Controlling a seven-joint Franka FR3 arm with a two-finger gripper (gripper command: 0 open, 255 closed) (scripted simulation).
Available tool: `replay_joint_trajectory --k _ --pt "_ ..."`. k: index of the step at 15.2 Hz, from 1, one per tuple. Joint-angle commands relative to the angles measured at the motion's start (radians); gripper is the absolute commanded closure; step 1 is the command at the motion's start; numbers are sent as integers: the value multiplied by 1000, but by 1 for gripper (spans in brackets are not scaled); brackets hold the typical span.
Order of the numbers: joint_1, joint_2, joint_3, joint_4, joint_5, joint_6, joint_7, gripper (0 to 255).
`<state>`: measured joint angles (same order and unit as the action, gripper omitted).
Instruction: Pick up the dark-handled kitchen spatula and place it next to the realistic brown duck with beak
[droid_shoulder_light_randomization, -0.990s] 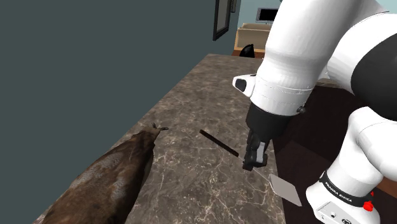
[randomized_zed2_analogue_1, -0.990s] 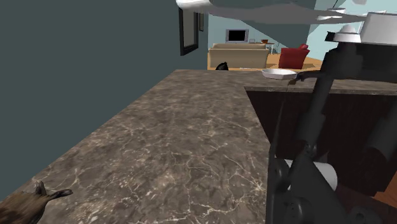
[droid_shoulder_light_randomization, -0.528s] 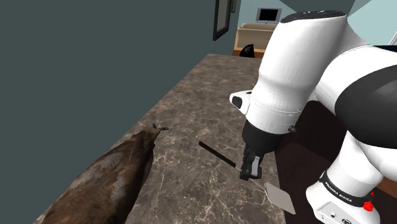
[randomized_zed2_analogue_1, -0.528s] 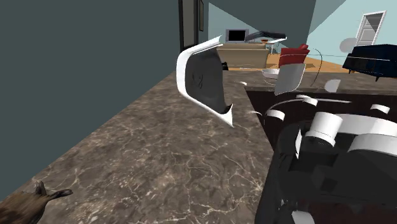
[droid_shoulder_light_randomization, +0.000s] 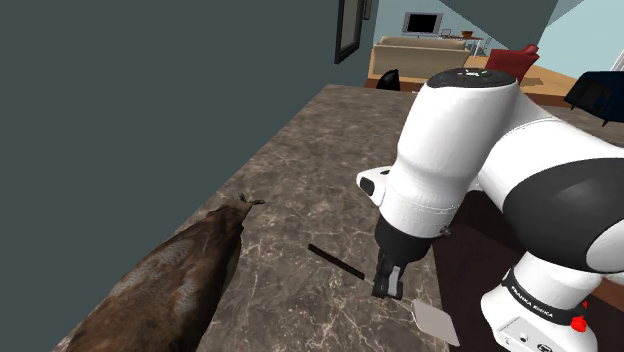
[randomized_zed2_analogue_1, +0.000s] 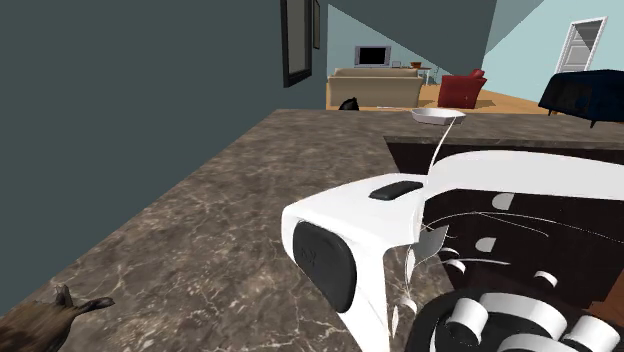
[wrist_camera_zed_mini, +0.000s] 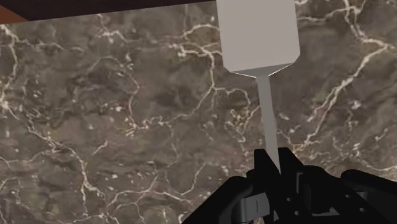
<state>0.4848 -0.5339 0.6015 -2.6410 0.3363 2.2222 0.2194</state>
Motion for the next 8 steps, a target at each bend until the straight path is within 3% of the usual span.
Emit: replay_joint_trajectory --k 1,8 --pt "-2 17 10 -17 3 35 1 255" --pt "-12 75 42 -56 4 130 9 255"
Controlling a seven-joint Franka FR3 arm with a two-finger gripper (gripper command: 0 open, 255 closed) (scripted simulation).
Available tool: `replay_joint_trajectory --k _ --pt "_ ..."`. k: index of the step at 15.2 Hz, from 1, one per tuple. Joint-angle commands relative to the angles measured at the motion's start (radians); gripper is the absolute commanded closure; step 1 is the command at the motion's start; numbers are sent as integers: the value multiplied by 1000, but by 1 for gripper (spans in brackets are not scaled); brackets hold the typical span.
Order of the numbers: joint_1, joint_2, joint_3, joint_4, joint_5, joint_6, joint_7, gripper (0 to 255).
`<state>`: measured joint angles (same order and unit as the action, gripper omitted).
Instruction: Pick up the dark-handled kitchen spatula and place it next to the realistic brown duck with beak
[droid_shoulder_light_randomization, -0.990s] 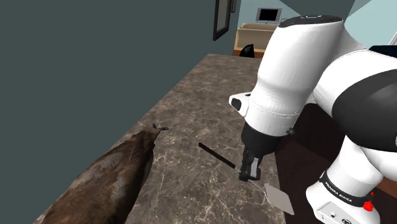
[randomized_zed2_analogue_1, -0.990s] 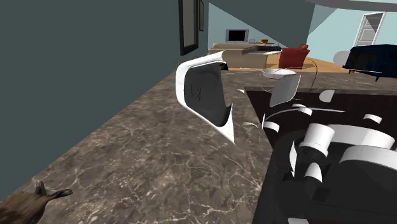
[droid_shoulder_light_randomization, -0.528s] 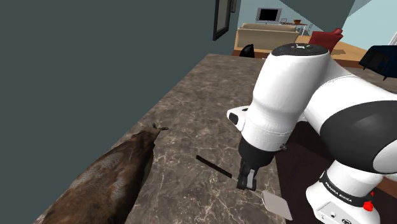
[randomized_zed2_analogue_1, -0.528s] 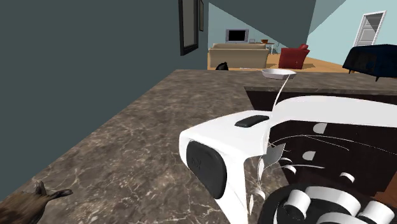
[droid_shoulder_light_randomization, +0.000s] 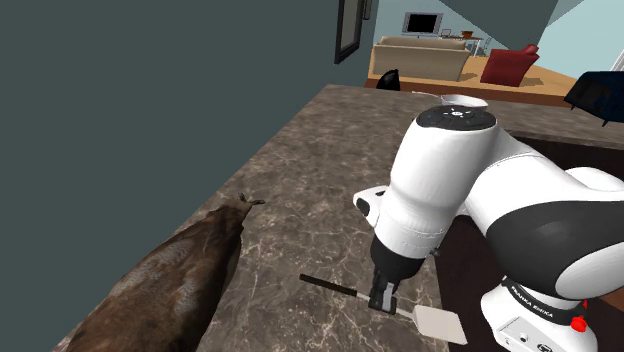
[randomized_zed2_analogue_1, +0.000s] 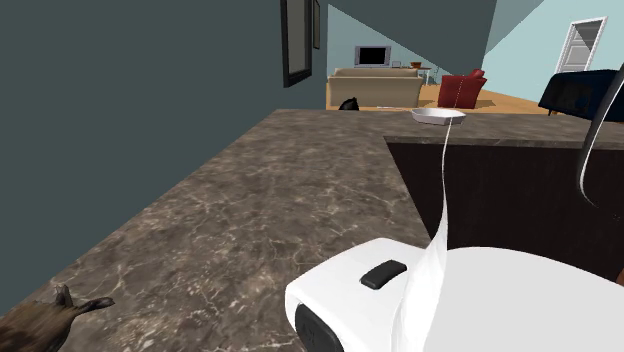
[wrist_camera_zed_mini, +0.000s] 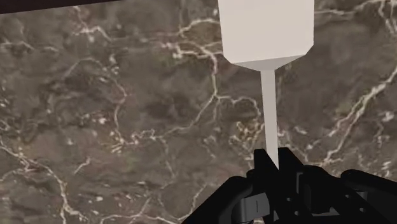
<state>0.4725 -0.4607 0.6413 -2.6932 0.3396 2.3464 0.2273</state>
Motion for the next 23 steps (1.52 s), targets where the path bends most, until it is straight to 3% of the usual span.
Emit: replay_joint_trajectory --k 1,6,7,12,16,23 --pt "0 2 2 -3 1 6 1 255" --pt "0 2 2 -3 1 6 1 255" --pt "0 2 2 -3 1 6 1 0" --pt "0 2 2 -3 1 6 1 0" --pt "20 -102 -52 59 -1 -159 -11 0" --pt "20 -101 -53 59 -1 -159 -11 0"
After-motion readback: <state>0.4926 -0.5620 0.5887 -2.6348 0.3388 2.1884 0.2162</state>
